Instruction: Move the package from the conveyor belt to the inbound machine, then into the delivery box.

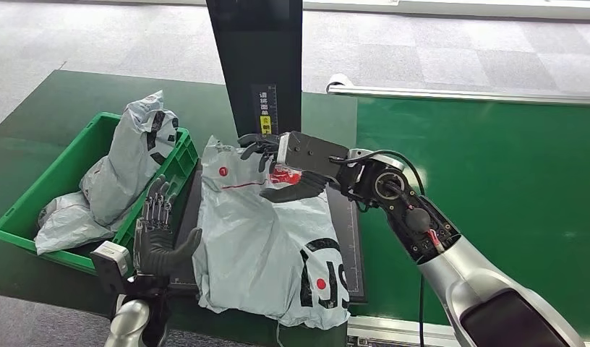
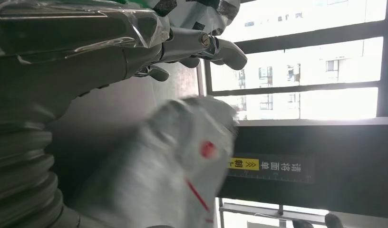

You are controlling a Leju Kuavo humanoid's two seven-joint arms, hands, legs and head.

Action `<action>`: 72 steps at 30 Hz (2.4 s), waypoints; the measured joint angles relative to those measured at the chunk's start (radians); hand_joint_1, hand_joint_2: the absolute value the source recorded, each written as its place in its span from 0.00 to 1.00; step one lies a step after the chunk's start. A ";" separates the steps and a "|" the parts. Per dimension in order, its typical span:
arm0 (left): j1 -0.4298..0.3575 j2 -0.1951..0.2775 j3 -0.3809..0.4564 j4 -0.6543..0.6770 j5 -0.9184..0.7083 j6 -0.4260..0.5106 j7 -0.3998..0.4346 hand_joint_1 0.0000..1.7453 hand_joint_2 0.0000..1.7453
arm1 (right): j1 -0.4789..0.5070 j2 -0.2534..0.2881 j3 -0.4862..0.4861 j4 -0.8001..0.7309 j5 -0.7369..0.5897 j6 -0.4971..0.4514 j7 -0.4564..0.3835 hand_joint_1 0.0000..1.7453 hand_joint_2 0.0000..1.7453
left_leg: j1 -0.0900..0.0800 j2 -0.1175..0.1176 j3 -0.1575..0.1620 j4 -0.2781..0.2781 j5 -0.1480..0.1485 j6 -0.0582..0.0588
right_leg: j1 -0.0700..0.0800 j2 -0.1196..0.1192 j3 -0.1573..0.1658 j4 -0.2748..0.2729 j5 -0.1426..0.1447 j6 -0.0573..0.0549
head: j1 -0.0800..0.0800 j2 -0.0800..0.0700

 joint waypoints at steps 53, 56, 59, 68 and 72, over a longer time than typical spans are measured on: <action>-0.113 0.106 -0.471 0.127 -1.133 0.231 0.344 0.00 1.00 | 0.833 0.139 -0.815 -0.506 -0.061 -0.329 -0.301 0.00 1.00 | 0.000 0.000 -0.001 0.000 0.000 0.000 | 0.000 -0.002 -0.002 -0.001 0.000 0.000 | 0.000 0.000; -0.155 0.098 -0.512 0.207 -1.271 0.289 0.419 0.00 1.00 | 0.836 0.145 -0.815 -0.525 -0.065 -0.324 -0.301 0.00 1.00 | 0.000 -0.001 -0.001 0.000 0.000 0.000 | 0.000 -0.002 -0.001 -0.001 0.000 0.000 | 0.000 0.000; -0.205 0.078 -0.538 0.296 -1.328 0.296 0.468 0.00 1.00 | 0.847 0.152 -0.815 -0.552 -0.072 -0.321 -0.301 0.00 1.00 | 0.000 -0.001 0.001 0.000 0.000 0.000 | 0.000 -0.002 0.001 -0.001 0.000 0.000 | 0.000 0.000; -0.306 0.032 -0.543 0.469 -1.314 0.212 0.459 0.97 1.00 | 0.859 0.174 -0.821 -0.607 -0.074 -0.330 -0.301 0.00 1.00 | -0.002 -0.002 0.013 -0.001 -0.001 0.001 | -0.002 -0.003 0.014 -0.002 -0.001 0.000 | 0.000 0.000; -0.318 0.025 -0.543 0.506 -1.297 0.203 0.443 1.00 1.00 | 0.869 0.180 -0.824 -0.626 -0.074 -0.331 -0.300 0.00 1.00 | -0.003 -0.002 0.016 -0.001 0.000 0.002 | -0.002 -0.003 0.016 -0.002 0.000 0.000 | 0.000 0.000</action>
